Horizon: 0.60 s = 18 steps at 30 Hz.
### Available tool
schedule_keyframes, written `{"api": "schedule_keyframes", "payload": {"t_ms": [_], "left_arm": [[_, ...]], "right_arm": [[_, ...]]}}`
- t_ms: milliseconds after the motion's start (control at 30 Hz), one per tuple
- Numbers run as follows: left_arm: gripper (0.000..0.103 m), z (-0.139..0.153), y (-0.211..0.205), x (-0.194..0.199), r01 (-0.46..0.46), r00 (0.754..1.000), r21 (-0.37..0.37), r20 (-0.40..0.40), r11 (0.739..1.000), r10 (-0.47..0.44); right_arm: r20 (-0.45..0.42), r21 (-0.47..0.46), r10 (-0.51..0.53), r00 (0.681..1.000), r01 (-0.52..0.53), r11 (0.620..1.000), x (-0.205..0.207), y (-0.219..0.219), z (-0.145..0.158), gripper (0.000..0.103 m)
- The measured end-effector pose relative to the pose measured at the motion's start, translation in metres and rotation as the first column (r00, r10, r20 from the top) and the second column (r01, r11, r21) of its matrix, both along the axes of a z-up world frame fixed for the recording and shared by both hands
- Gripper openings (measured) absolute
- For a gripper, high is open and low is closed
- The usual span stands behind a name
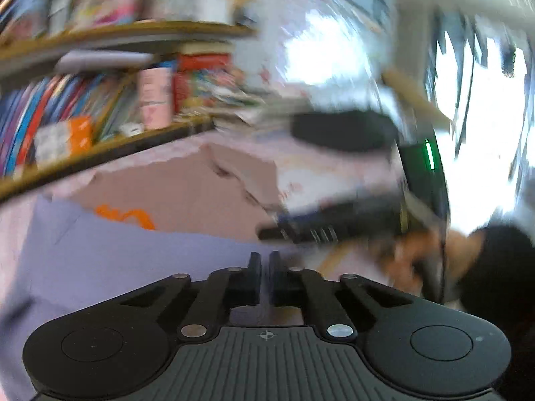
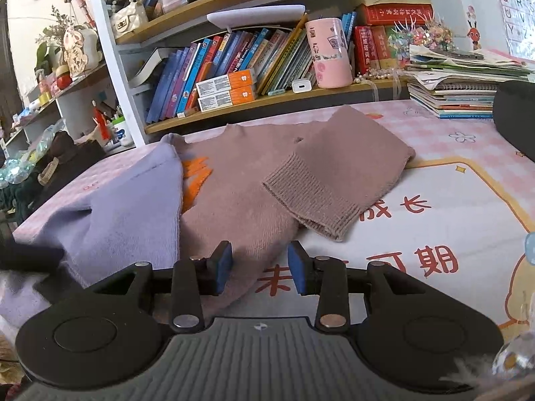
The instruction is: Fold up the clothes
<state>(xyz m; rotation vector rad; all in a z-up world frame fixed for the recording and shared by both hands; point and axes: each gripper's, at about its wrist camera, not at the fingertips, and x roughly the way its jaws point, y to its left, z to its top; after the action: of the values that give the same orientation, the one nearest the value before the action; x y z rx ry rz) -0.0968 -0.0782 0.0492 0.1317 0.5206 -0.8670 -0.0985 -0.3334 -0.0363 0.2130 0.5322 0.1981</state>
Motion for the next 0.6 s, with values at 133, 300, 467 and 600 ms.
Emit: {"api": "schedule_keyframes", "payload": {"t_ms": [133, 300, 467, 600], "left_arm": [[0.0, 0.023, 0.052, 0.016, -0.173, 0.984, -0.071, 0.04, 0.982, 0.176], [0.002, 0.037, 0.056, 0.007, -0.186, 0.974, -0.016, 0.127, 0.982, 0.186], [0.03, 0.01, -0.015, -0.027, 0.058, 0.983, 0.138, 0.163, 0.989, -0.081], [0.044, -0.025, -0.061, -0.045, 0.136, 0.967, 0.316, 0.165, 0.939, -0.195]], "right_arm": [[0.001, -0.011, -0.001, 1.0, 0.001, 1.0, 0.0, 0.002, 0.0, 0.034], [0.002, -0.03, -0.002, 1.0, 0.002, 1.0, 0.001, 0.006, 0.001, 0.037], [0.001, -0.038, 0.002, 1.0, -0.002, 0.999, 0.002, 0.006, 0.001, 0.037], [-0.001, -0.004, 0.011, 1.0, -0.011, 1.0, 0.001, 0.0, 0.0, 0.037]]}}
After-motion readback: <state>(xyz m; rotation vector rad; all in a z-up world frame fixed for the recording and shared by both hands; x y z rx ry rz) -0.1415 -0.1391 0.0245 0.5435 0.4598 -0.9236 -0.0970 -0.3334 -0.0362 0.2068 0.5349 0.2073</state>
